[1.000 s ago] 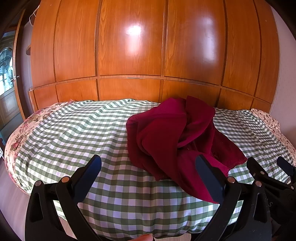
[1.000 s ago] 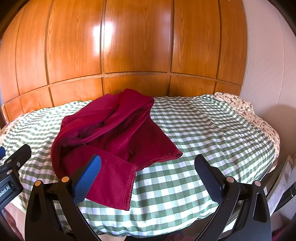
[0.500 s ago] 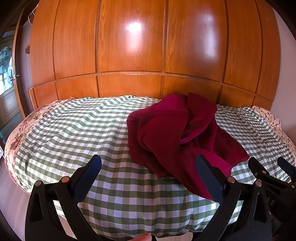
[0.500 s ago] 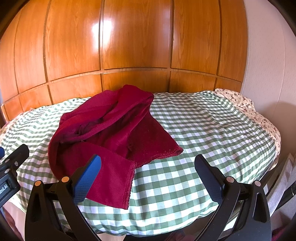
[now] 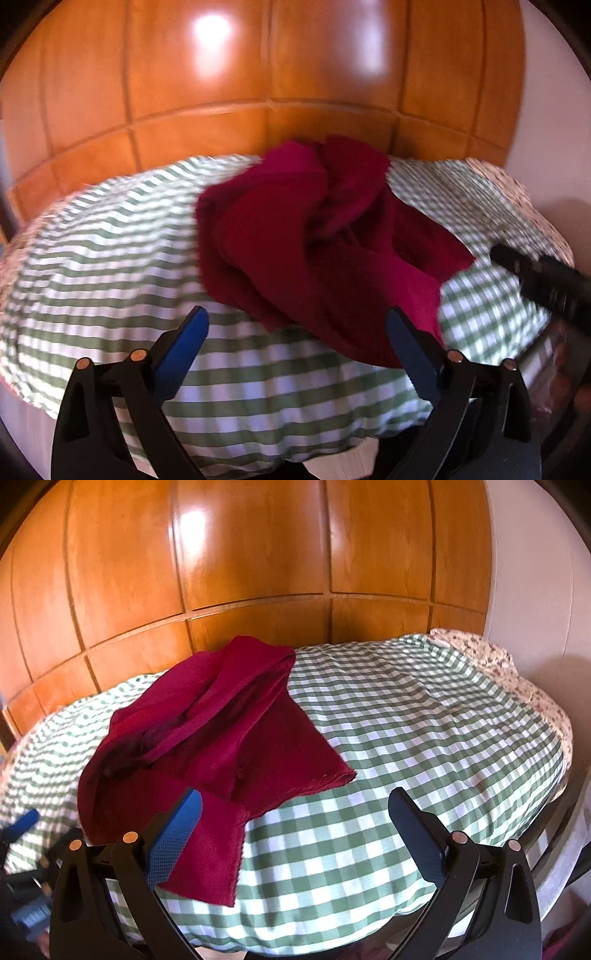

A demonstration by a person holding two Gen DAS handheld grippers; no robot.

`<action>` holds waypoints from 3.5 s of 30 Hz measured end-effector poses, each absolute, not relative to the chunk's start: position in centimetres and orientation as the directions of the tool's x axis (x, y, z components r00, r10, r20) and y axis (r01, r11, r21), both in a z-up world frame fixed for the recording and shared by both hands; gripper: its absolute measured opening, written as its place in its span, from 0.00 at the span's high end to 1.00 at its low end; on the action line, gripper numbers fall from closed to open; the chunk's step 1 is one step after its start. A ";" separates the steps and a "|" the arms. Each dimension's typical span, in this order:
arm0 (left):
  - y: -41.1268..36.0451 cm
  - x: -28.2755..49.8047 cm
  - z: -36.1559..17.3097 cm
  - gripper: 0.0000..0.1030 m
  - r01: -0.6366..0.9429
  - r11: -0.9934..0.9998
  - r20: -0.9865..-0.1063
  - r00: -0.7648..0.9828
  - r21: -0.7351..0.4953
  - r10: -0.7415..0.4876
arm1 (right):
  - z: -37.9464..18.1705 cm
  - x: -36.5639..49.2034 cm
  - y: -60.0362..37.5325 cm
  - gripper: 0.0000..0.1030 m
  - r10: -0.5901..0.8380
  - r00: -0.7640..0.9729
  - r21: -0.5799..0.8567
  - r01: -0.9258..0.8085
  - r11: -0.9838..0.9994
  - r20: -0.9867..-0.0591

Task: Fold small clothes
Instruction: 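Grasp the red shirt with both grippers and lift it off the bed, then shake out and lay the red shirt flat with both grippers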

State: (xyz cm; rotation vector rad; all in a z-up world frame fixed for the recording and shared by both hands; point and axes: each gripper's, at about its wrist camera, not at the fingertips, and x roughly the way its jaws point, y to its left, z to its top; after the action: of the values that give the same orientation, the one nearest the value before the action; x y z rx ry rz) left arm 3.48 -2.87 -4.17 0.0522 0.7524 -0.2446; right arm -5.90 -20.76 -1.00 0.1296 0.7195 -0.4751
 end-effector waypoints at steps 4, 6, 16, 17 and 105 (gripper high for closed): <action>-4.1 5.2 -6.0 0.22 0.259 0.966 -0.733 0.653 -0.019 -0.190 | -1.4 -4.7 -22.5 0.18 -0.313 0.649 0.001 0.436 0.900 -0.694; -4.0 6.3 -6.9 0.36 0.253 0.966 -0.762 0.616 -0.048 -0.199 | -1.8 -3.4 -23.4 0.26 -0.264 0.645 0.040 0.417 0.908 -0.717; 0.7 8.9 -3.9 0.95 0.235 0.953 -0.685 0.663 -0.192 -0.301 | -5.5 7.1 -23.0 0.51 0.148 0.612 0.355 0.231 0.906 -0.777; 1.6 9.3 -3.2 0.96 0.223 0.956 -0.671 0.682 -0.190 -0.292 | -6.2 8.5 -22.7 0.53 0.172 0.599 0.369 0.223 0.902 -0.782; 8.3 17.0 -12.9 0.86 -0.002 0.813 -0.700 0.511 -0.582 -0.499 | -5.3 -1.2 -32.9 0.63 -0.091 0.497 0.095 0.336 0.937 -0.863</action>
State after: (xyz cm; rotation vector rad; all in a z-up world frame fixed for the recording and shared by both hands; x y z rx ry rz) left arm 17.02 8.31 -12.87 -0.5653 1.0003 -0.3187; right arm -1.24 -32.91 -5.34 0.2656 1.0210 -0.2621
